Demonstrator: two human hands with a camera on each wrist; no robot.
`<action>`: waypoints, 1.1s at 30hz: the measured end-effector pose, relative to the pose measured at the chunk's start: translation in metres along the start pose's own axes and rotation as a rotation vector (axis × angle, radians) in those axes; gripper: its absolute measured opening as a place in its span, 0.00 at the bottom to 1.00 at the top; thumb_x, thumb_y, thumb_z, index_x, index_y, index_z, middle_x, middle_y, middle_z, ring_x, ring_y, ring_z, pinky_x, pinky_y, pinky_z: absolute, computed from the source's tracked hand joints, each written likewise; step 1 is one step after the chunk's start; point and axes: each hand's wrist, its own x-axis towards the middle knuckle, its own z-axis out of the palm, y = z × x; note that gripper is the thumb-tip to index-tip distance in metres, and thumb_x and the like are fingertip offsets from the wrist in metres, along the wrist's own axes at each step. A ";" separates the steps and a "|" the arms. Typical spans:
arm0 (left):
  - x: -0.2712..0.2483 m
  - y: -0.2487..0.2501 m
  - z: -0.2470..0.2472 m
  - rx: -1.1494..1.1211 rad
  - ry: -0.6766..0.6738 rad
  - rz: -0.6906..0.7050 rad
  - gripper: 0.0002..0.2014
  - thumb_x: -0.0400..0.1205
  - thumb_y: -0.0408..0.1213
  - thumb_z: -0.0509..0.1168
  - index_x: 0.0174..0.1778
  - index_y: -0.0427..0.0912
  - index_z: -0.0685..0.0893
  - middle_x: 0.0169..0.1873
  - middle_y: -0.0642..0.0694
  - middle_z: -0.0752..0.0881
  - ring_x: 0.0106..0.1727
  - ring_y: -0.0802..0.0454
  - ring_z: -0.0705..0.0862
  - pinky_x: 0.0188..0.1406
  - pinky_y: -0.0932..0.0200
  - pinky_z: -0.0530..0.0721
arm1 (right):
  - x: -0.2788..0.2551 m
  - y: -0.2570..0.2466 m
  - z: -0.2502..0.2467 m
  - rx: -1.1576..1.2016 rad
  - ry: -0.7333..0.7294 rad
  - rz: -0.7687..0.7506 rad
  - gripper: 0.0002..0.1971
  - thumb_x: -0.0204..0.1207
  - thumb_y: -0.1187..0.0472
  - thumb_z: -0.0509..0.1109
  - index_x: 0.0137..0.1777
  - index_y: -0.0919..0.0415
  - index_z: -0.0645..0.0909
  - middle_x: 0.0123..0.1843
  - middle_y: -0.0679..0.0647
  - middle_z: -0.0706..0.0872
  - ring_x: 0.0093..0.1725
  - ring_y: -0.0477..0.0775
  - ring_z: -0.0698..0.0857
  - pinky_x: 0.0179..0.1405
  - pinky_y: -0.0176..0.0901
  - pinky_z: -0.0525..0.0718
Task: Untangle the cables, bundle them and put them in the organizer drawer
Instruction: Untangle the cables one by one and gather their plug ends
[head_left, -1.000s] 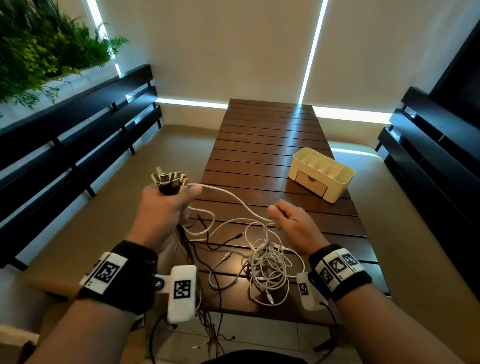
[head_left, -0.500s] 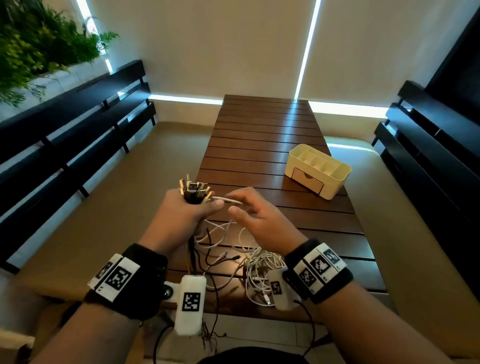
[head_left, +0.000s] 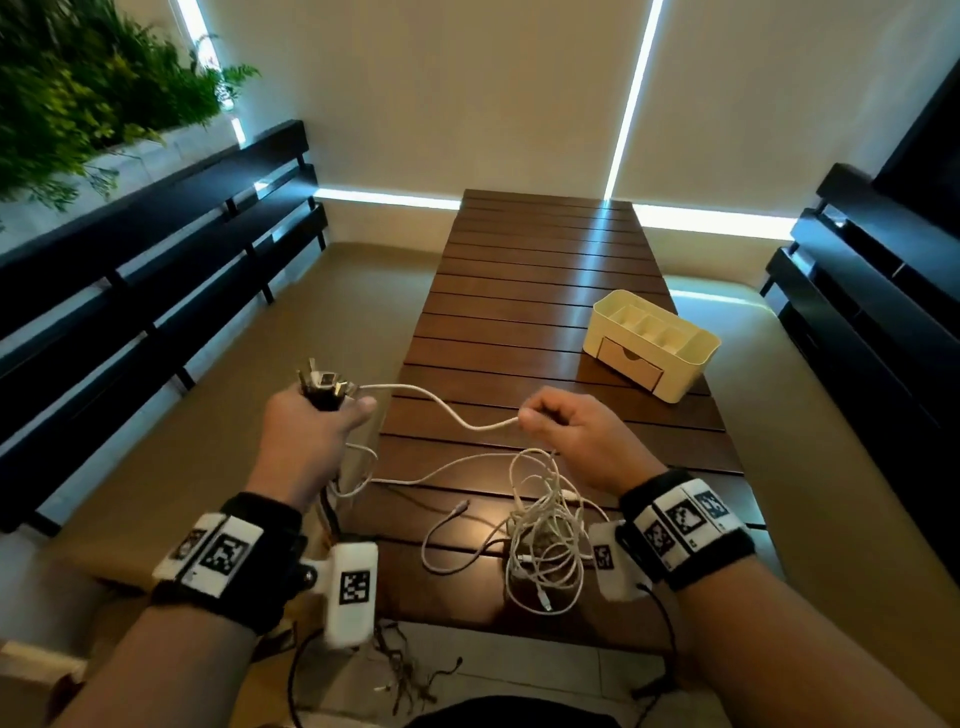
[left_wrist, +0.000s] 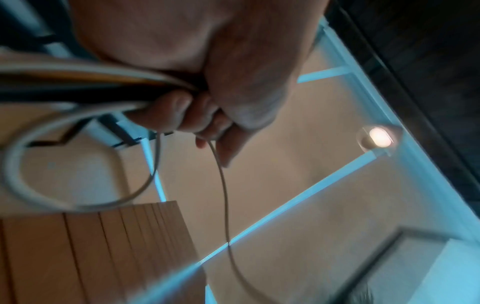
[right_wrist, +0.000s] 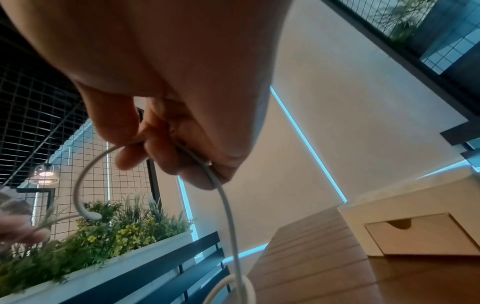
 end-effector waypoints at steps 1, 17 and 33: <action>-0.007 0.003 0.005 0.037 0.017 0.061 0.08 0.78 0.34 0.77 0.47 0.45 0.85 0.33 0.52 0.84 0.33 0.54 0.80 0.36 0.58 0.78 | 0.003 -0.001 -0.001 -0.027 0.019 -0.005 0.08 0.85 0.55 0.66 0.44 0.43 0.81 0.39 0.51 0.85 0.38 0.50 0.81 0.40 0.42 0.80; -0.022 0.020 0.048 0.134 -0.524 0.333 0.18 0.75 0.41 0.79 0.40 0.28 0.83 0.33 0.31 0.84 0.31 0.51 0.78 0.34 0.50 0.78 | 0.019 -0.030 0.004 -0.040 0.057 -0.292 0.05 0.83 0.61 0.71 0.45 0.51 0.83 0.38 0.45 0.84 0.37 0.46 0.80 0.36 0.33 0.77; 0.006 0.012 0.017 -0.117 -0.223 0.142 0.10 0.76 0.34 0.77 0.33 0.35 0.84 0.19 0.54 0.72 0.19 0.55 0.66 0.26 0.59 0.65 | 0.015 0.038 0.013 -0.019 0.064 0.153 0.15 0.88 0.51 0.61 0.45 0.60 0.78 0.36 0.50 0.80 0.32 0.46 0.76 0.36 0.45 0.76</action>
